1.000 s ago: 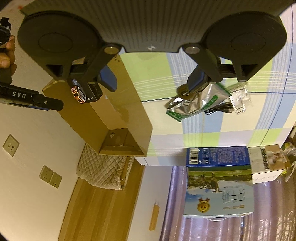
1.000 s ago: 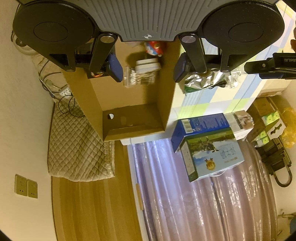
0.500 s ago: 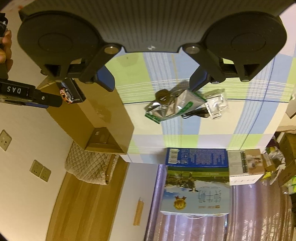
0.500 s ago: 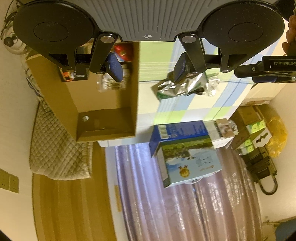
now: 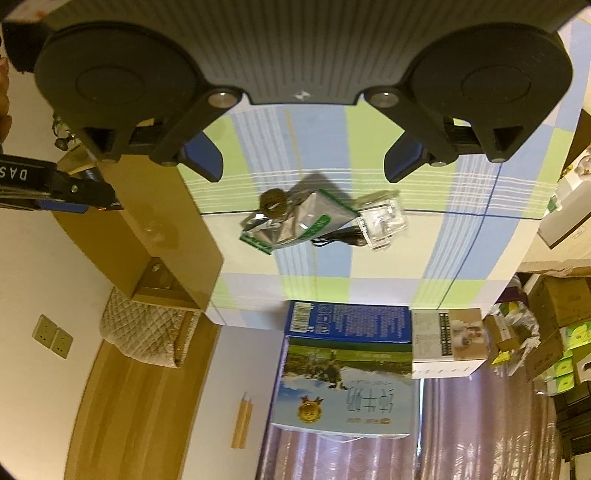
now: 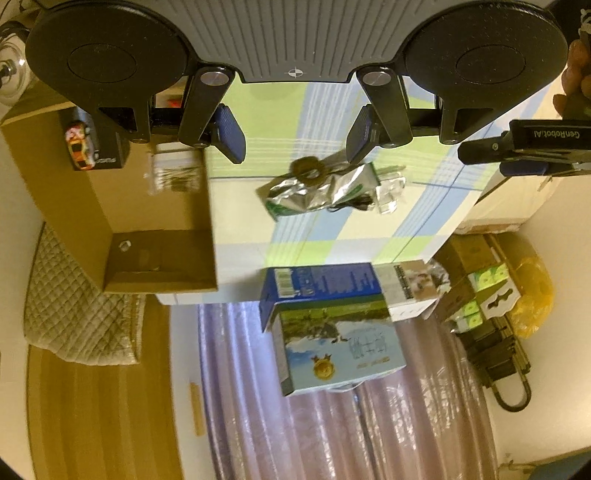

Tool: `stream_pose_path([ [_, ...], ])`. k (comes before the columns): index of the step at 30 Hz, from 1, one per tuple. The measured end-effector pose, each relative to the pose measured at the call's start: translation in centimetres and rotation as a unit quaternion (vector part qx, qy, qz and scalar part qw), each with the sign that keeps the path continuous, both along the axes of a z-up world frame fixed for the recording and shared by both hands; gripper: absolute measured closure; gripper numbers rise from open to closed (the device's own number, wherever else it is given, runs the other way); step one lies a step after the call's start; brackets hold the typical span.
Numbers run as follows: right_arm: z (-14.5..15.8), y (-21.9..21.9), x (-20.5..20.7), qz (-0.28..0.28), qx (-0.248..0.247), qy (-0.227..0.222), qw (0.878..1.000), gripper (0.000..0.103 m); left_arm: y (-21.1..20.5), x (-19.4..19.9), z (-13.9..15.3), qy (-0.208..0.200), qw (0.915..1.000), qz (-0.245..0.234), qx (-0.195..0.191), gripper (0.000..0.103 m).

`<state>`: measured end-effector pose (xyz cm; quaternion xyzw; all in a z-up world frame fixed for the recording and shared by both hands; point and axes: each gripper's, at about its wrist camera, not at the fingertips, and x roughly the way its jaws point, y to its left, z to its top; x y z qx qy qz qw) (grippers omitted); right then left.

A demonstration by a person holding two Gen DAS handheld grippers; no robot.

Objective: Organize objects
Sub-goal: 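Move both open tools back over the remaining items on the table, then grasp the brown hair tie with the right tool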

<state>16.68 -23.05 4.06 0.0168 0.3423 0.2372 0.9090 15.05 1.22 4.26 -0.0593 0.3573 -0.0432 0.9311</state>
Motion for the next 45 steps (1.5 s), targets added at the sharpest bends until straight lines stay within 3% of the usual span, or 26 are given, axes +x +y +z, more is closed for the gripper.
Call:
stream_pose_path([
  [11,-3.2,2.3,0.6,0.019,-0.01,0.027,0.999,0.045,3.7,1.2,-2.1,0.017,0.9994,0.027,0.016,0.009],
  [22,-6.1,4.4,3.2,0.036,-0.015,0.03,0.999,0.045,6.0,4.8,-5.3,0.033,0.9983,0.039,0.028,0.009],
  [33,-10.8,7.7,7.6,0.05,-0.036,0.023,0.998,0.045,7.7,9.5,-10.0,0.047,0.9967,0.041,0.053,0.009],
  [45,-14.9,10.5,13.7,0.082,-0.066,0.026,0.994,0.045,8.6,14.8,-12.1,0.043,0.9968,0.027,0.061,0.009],
])
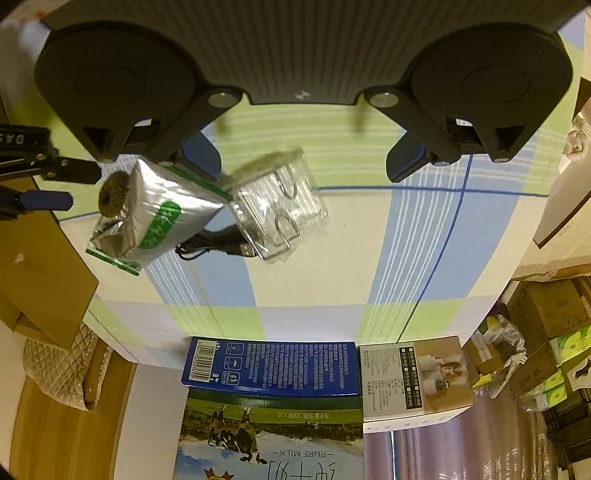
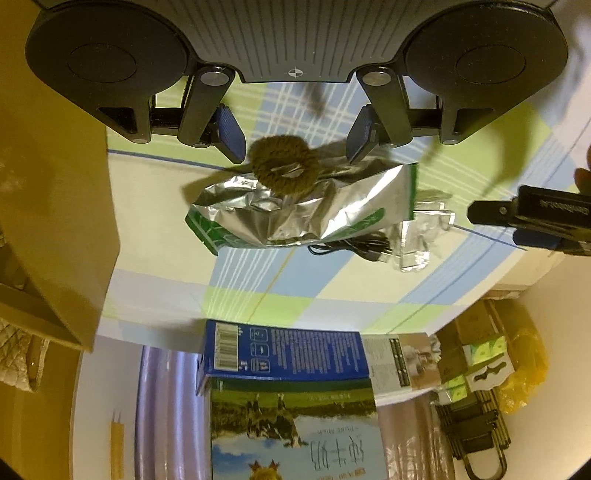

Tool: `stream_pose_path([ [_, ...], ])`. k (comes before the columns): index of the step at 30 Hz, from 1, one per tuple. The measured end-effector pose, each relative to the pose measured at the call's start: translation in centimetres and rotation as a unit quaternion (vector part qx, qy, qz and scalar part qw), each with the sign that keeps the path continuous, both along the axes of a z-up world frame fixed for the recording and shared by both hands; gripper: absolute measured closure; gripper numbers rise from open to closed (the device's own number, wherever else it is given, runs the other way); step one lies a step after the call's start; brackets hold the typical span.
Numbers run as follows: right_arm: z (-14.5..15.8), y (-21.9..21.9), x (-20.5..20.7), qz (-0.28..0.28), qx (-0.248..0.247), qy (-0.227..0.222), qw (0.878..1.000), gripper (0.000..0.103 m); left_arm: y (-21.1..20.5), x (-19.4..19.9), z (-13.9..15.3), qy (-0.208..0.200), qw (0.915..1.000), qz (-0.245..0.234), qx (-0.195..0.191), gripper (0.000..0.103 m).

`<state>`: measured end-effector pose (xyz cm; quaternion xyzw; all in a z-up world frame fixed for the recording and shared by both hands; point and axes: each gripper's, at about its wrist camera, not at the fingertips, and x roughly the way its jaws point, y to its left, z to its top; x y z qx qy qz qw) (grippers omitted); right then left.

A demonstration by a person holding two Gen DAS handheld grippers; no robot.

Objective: Organize objects
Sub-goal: 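Grasp the brown hair tie with the right tool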

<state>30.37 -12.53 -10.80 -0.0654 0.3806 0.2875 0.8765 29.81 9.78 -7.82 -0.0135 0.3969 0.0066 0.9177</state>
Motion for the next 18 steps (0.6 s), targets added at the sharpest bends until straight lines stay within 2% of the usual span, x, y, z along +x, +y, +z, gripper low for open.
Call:
stream_pose_path([
  [7,-1.2,1.0,2.6,0.005,-0.014,-0.006,1.0,0.045,0.6,1.0,-0.5,0.003,0.9999,0.011,-0.012,0.009],
  [11,-2.1,0.8,3.5,0.0,-0.003,0.026,1.0,0.045,0.6,1.1,-0.7,0.007,0.9999,0.008,-0.011,0.009],
  [15,-2.3,0.5,3.8,-0.006,0.004,0.041,0.999,0.046,0.7,1.5,-1.2,0.012,0.9997,0.008,-0.019,0.009],
  [16,-2.2,0.5,3.8,-0.008,0.005,0.041,0.999,0.047,0.8,1.6,-1.3,0.013,0.9996,0.01,-0.022,0.009],
  [17,-2.1,0.4,3.8,-0.009,0.006,0.041,0.999,0.056,0.7,1.7,-1.4,0.013,0.9995,0.009,-0.027,0.009],
  [18,-2.0,0.4,3.8,-0.011,0.008,0.043,0.999,0.06,0.7,1.8,-1.4,0.013,0.9994,0.007,-0.031,0.009],
])
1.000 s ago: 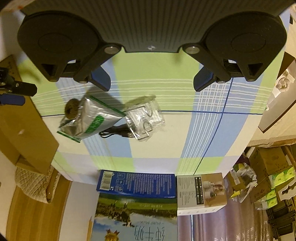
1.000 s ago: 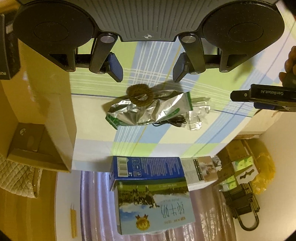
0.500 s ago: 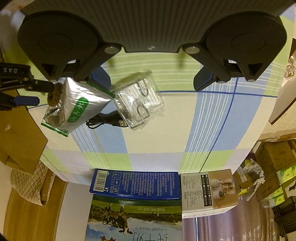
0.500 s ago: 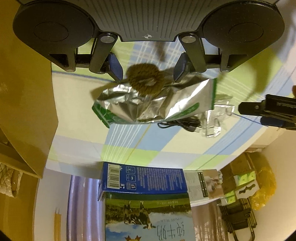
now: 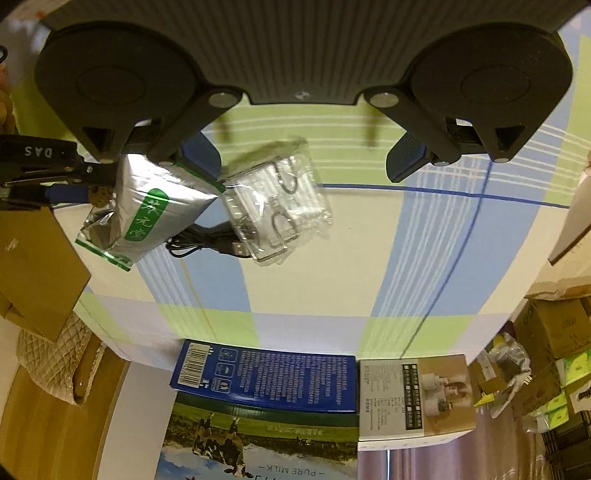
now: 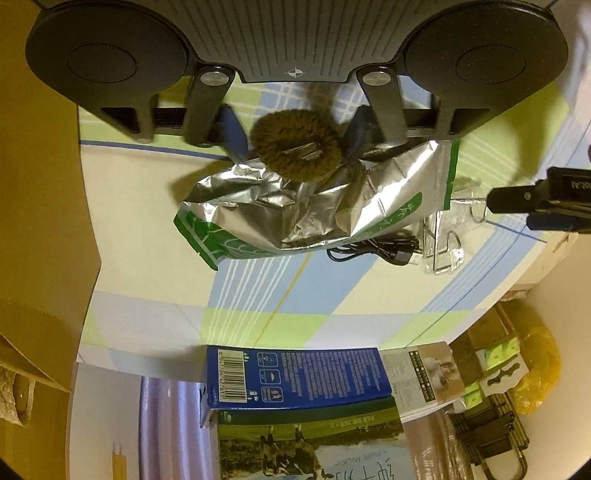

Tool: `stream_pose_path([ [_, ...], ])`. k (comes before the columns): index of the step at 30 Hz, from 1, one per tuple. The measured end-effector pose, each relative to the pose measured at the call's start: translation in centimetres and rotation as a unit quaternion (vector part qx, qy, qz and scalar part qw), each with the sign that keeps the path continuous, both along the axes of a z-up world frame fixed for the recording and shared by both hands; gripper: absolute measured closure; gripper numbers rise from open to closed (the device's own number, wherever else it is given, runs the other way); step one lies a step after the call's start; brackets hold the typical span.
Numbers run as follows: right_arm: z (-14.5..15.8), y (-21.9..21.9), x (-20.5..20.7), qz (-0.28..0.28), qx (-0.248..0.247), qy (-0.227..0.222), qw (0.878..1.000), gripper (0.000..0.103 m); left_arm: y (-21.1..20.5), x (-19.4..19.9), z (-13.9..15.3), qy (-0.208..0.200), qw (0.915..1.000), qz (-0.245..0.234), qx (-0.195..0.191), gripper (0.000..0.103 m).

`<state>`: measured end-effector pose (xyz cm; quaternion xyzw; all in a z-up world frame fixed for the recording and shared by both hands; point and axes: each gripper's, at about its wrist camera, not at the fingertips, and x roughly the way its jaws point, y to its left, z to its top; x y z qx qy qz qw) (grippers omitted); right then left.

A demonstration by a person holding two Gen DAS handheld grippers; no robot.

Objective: Organize objects
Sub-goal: 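Grasp the brown hair tie with the right tool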

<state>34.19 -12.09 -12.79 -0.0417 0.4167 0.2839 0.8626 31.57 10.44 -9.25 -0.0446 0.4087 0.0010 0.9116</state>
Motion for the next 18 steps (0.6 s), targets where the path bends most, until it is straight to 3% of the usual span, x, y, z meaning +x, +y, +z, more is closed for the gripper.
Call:
stream_pose_path([
  [3,0.3,0.1,0.1,-0.007,0.003,0.006,1.0,0.072,-0.5,0.1,-0.1,-0.003,0.9999,-0.009,0.005,0.01],
  [5,0.7,-0.1,0.1,-0.018,0.006,0.008,1.0,0.086,-0.9,0.3,-0.2,-0.004,0.9998,-0.014,0.011,0.011],
  [12,1.7,0.2,-0.2,-0.015,0.015,0.001,1.0,0.088,-1.2,1.3,-0.9,-0.007,0.9994,-0.031,0.016,0.025],
  [14,1.7,0.4,-0.3,-0.011,0.016,0.004,1.0,0.088,-1.4,1.7,-1.3,-0.004,0.9989,-0.039,0.024,0.035],
  [16,1.6,0.7,-0.5,-0.007,0.014,0.005,1.0,0.088,-1.4,1.9,-1.7,-0.002,0.9985,-0.049,0.024,0.038],
  [18,1.5,1.0,-0.6,-0.001,0.009,0.005,1.0,0.088,-1.3,2.0,-1.9,-0.001,0.9982,-0.059,0.01,0.051],
])
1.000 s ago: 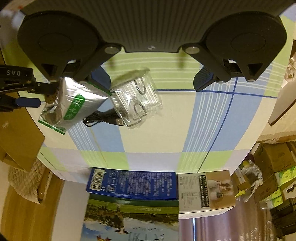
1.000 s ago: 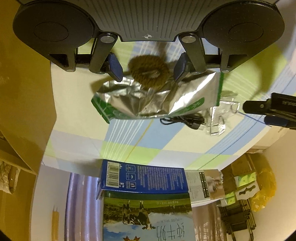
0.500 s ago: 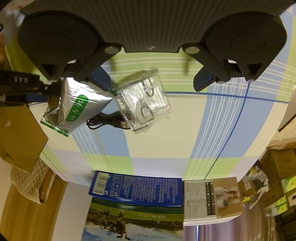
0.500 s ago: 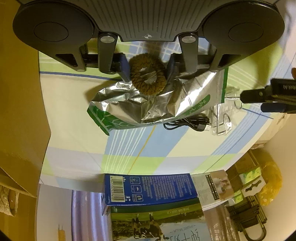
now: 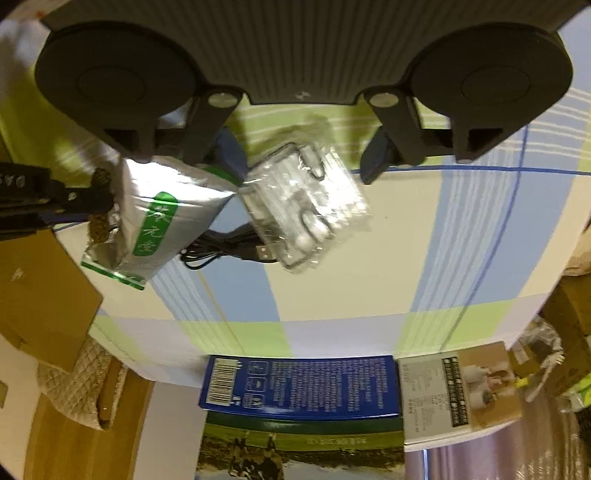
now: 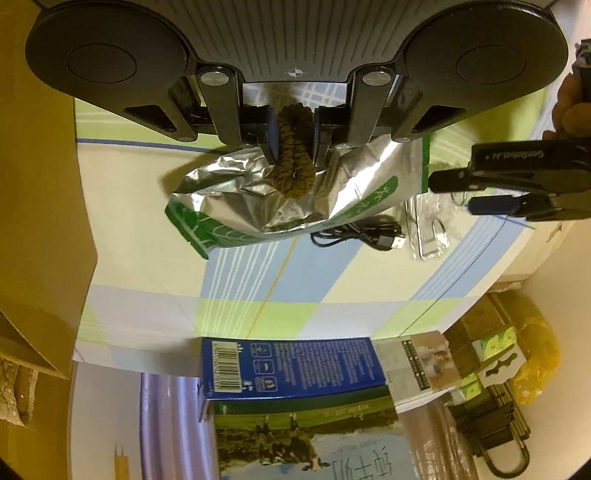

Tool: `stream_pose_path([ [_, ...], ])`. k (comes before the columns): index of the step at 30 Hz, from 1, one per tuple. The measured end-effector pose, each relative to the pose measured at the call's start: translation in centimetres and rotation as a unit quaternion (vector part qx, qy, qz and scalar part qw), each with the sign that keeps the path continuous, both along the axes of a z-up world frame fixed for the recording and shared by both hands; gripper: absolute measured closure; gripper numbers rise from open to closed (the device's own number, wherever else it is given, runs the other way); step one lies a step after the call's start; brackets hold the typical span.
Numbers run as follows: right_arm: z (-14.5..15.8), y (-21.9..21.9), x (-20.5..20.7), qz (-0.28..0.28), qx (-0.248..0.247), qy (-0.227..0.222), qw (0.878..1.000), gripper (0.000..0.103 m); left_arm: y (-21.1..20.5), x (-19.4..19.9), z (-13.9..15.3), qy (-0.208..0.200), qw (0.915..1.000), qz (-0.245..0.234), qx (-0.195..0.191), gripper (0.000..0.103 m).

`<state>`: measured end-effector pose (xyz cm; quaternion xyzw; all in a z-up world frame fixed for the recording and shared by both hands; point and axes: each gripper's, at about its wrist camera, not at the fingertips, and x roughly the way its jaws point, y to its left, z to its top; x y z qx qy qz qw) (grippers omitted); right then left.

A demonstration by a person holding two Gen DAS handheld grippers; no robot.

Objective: Organize objects
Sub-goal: 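Grasp the brown hair tie with the right tool, then grasp the clear plastic hook pack with the left tool while the right tool holds the hair tie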

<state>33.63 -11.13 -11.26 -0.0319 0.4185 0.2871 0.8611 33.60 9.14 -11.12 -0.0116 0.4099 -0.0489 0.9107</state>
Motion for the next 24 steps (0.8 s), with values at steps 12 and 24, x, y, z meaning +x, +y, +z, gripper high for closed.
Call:
stream_pose_path([
  [12,0.0,0.4,-0.3,0.01,0.001,0.001,1.0,0.088,2.3,-0.4,0.8,0.017,0.9998,0.007,0.011,0.066],
  [24,0.0,1.0,-0.7,0.014,-0.005,-0.004,1.0,0.088,1.7,0.1,0.4,-0.019,0.9969,0.076,-0.007,0.028],
])
